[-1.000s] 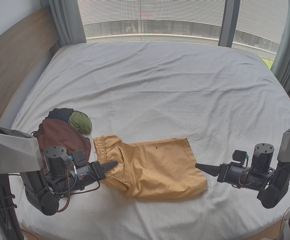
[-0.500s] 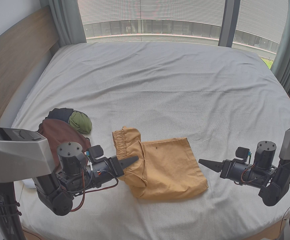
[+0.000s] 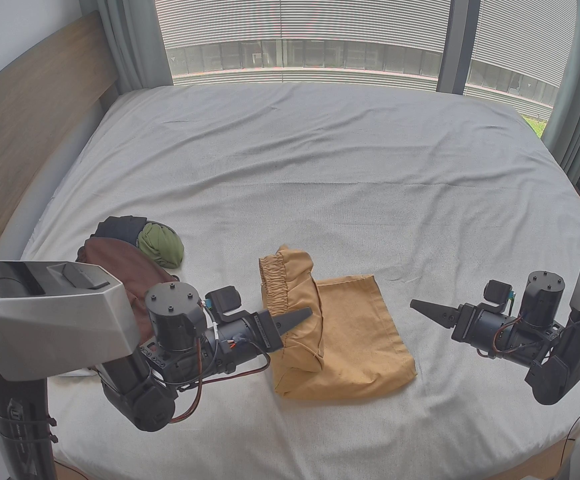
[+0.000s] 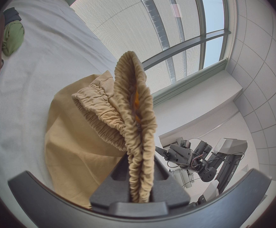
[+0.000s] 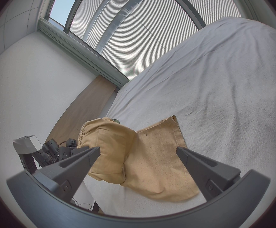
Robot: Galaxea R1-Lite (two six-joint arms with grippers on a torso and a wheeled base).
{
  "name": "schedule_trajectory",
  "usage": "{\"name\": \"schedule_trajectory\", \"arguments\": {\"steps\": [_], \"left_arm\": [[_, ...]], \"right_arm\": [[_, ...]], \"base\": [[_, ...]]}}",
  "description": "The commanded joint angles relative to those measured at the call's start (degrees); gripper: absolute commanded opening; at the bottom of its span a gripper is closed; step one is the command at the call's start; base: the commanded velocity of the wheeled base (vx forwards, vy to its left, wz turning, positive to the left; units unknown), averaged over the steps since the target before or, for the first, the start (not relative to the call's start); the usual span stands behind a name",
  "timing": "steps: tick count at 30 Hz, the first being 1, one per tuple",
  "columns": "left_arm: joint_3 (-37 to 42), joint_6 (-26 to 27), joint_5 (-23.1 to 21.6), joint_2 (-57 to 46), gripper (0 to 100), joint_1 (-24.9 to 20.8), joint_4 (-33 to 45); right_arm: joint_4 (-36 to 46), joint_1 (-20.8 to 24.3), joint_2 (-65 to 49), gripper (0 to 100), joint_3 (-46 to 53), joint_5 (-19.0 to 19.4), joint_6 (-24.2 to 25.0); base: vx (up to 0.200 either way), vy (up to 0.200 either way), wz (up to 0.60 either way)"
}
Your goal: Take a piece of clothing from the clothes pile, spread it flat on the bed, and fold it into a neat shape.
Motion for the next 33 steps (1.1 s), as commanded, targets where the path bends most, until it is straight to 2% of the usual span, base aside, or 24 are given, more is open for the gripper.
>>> {"name": "schedule_trajectory", "arguments": {"steps": [1,6,21,33], "left_arm": [[-1.77,-0.12,0.12,2.08,0,-1.49,0.19],[-3.44,-1.79,0.21,3.84,0,-2.72,0.19],[-10.82,-2.05,1.09,10.25,0,-6.32,0.98],[-13.81,-2.05,1.44,12.1,0,-6.5,2.29]], "right_arm": [[-0.04,-0.29,-1.44,100,-0.12,0.07,0.29],[-0.04,-0.73,-1.71,100,-0.38,-0.01,0.38],[-0.04,-0.82,-1.79,100,-0.82,-0.01,0.47],[-0.04,-1.7,-1.79,100,-1.17,0.07,0.47]], "base": [[0.0,0.0,0.0],[0.0,0.0,0.0],[0.0,0.0,0.0],[0.0,0.0,0.0]]}}
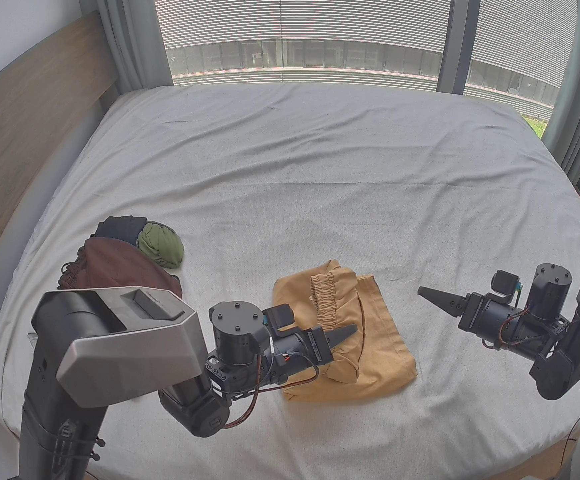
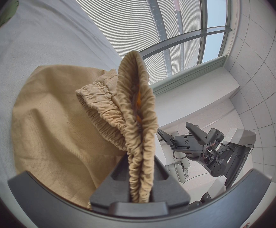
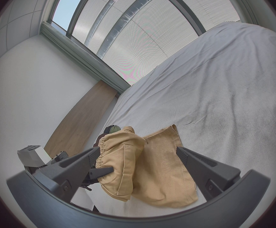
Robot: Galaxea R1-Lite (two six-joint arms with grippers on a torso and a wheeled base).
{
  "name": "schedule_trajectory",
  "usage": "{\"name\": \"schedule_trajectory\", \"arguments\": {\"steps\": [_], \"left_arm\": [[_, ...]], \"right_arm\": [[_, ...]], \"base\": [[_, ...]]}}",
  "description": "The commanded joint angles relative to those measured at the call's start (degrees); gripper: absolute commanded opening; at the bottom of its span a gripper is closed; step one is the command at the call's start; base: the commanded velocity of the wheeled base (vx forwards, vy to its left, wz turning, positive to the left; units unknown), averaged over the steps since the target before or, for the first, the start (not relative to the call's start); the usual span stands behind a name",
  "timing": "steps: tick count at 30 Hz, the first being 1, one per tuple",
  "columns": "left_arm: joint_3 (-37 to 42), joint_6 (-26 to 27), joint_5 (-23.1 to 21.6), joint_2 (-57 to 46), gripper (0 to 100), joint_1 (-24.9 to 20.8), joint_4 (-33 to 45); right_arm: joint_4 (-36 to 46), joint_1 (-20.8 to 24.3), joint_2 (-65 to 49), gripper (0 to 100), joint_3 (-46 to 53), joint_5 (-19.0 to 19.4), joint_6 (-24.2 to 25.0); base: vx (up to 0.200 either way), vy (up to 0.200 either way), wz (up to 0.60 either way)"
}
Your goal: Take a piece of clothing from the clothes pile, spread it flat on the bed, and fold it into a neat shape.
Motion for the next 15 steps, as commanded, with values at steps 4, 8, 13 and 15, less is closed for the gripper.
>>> {"name": "schedule_trajectory", "arguments": {"steps": [4,8,13,15], "left_arm": [[-0.74,0.0,0.01,0.63,0,-0.37,0.93],[-1.36,0.0,0.1,0.54,0,-0.55,1.29],[-1.45,0.0,0.1,0.54,100,-0.99,1.73],[-1.97,0.0,0.45,0.72,100,-1.78,1.73]], "right_arm": [[-0.04,-0.27,-0.05,100,-0.29,0.03,0.01],[-0.04,-0.27,-0.14,100,-0.29,0.03,0.01],[-0.04,-0.27,-0.31,100,-0.29,0.03,0.01],[-0.04,-0.27,-0.4,100,-0.29,0.03,0.01]], "base": [[0.0,0.0,0.0],[0.0,0.0,0.0],[0.0,0.0,0.0],[0.0,0.0,0.0]]}}
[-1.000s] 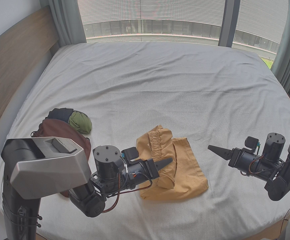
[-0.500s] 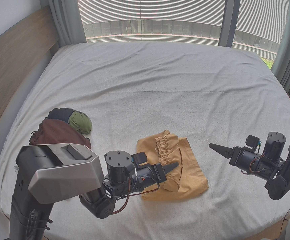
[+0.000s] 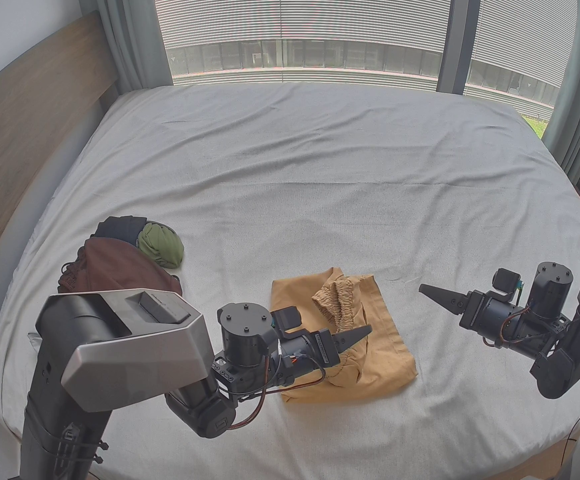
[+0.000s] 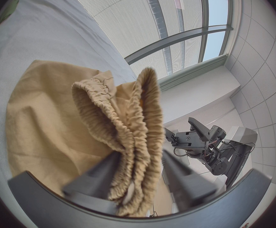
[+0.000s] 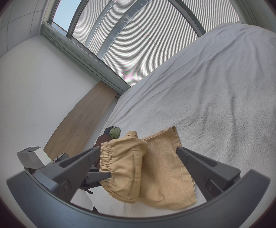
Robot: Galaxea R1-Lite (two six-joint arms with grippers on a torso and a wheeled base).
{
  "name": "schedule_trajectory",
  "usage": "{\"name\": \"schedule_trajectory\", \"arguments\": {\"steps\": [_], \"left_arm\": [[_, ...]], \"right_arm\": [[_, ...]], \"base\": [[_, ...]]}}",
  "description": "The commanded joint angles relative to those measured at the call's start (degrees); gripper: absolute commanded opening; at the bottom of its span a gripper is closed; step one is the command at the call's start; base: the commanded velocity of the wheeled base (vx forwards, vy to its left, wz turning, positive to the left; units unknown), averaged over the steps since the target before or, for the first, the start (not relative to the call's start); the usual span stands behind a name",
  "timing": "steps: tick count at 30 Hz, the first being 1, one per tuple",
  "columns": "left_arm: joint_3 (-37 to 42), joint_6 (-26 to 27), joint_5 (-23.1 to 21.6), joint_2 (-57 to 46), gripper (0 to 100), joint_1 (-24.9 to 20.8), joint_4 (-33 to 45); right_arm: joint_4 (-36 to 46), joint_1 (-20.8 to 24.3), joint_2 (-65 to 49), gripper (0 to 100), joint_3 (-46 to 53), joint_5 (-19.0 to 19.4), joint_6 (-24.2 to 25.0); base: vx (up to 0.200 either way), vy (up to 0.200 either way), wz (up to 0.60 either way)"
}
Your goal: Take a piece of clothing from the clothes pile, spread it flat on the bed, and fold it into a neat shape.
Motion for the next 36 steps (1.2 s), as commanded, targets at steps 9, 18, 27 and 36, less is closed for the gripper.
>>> {"name": "schedule_trajectory", "arguments": {"steps": [9,18,27,36], "left_arm": [[-0.05,0.26,2.05,0.08,100,-0.29,-0.78],[3.29,1.76,3.81,-1.5,100,1.03,-2.45],[16.21,5.71,3.02,-13.89,100,8.14,-2.28],[28.52,11.16,-2.34,-22.33,100,18.95,-2.89]], "right_arm": [[-0.04,0.03,-0.25,100,0.12,0.03,0.01],[0.05,0.39,-0.07,100,0.56,0.03,-0.26],[0.05,1.44,0.28,100,0.91,-0.24,-0.35],[0.05,2.32,0.37,100,1.79,-0.33,-0.35]], "base": [[0.0,0.0,0.0],[0.0,0.0,0.0],[0.0,0.0,0.0],[0.0,0.0,0.0]]}}
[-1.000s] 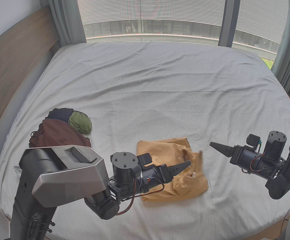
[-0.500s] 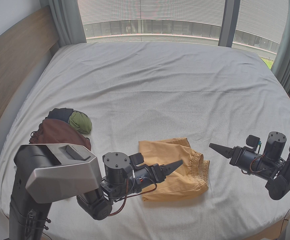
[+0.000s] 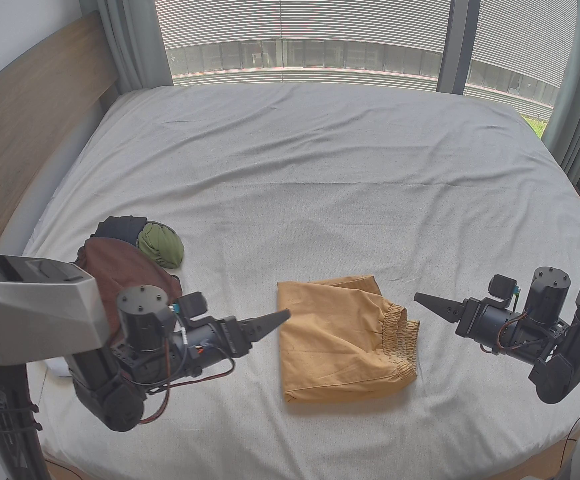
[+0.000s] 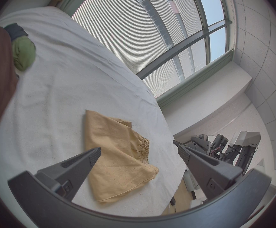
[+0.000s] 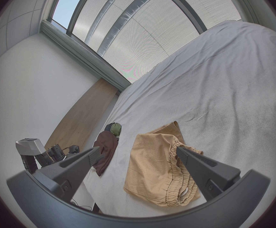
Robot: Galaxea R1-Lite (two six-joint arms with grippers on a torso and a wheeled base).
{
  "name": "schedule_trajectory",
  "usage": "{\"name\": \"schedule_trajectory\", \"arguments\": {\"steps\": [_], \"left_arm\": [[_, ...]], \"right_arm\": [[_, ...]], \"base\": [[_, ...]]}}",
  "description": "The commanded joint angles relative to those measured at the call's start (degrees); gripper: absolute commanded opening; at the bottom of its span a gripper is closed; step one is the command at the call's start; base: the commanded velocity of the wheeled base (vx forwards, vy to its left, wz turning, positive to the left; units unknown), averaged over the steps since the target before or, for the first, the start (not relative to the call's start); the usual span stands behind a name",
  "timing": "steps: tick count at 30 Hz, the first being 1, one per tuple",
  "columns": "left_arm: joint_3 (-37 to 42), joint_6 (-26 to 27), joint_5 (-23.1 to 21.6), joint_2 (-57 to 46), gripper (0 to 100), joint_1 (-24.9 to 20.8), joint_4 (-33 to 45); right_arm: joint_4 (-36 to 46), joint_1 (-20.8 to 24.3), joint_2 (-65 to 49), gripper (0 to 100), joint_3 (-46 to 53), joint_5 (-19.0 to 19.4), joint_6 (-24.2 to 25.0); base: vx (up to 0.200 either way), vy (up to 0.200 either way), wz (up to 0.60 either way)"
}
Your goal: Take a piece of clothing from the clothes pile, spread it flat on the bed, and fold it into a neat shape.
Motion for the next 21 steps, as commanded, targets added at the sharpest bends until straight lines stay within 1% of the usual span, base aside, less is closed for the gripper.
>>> {"name": "schedule_trajectory", "arguments": {"steps": [1,3,4,6,8,9,11,12,14,15,16,17,21], "left_arm": [[7.57,1.47,-3.58,-8.29,100,7.51,-0.61],[9.68,2.43,-4.98,-10.05,100,9.7,-1.14],[9.86,2.52,-5.07,-10.22,100,9.88,-1.23],[14.51,5.86,-7.0,-12.68,100,12.87,-2.11],[15.57,6.83,-7.79,-13.12,100,13.48,-2.11],[17.41,11.05,-9.82,-13.56,100,15.42,-2.11],[17.77,12.37,-9.99,-13.56,100,15.85,-2.11],[18.12,14.65,-9.99,-13.3,100,16.56,-2.11],[19.0,17.38,-9.99,-12.86,100,17.35,-2.11],[19.35,17.9,-10.08,-12.77,100,17.35,-2.11],[21.46,21.24,-10.08,-12.51,100,17.61,-2.11],[21.46,21.24,-10.08,-12.51,100,17.61,-2.11],[22.95,26.78,-10.17,-11.36,100,18.14,-2.19]], "right_arm": [[-0.01,0.72,0.35,100,0.51,0.01,0.01],[-0.01,0.81,0.43,100,0.51,-0.08,0.01],[0.08,0.81,0.52,100,0.51,-0.08,0.01],[-0.01,0.81,0.87,100,1.13,-0.08,-0.08],[-0.01,0.81,1.05,100,1.13,-0.08,-0.08],[-0.01,0.99,2.1,100,1.48,-0.08,-0.26],[-0.01,0.99,2.37,100,1.39,-0.17,-0.26],[-0.01,0.99,2.63,100,1.39,-0.17,-0.26],[-0.01,0.99,2.9,100,1.48,-0.26,-0.26],[-0.01,0.99,2.98,100,1.48,-0.35,-0.26],[-0.01,0.63,3.34,100,1.57,-0.35,-0.34],[-0.01,0.63,3.34,100,1.57,-0.35,-0.34],[-0.01,0.55,4.13,100,1.65,-0.43,-0.34]], "base": [[0.0,0.0,0.0],[0.0,0.0,0.0],[0.0,0.0,0.0],[0.0,0.0,0.0],[0.0,0.0,0.0],[0.0,0.0,0.0],[0.0,0.0,0.0],[0.0,0.0,0.0],[0.0,0.0,0.0],[0.0,0.0,0.0],[0.0,0.0,0.0],[0.0,0.0,0.0],[0.0,0.0,0.0]]}}
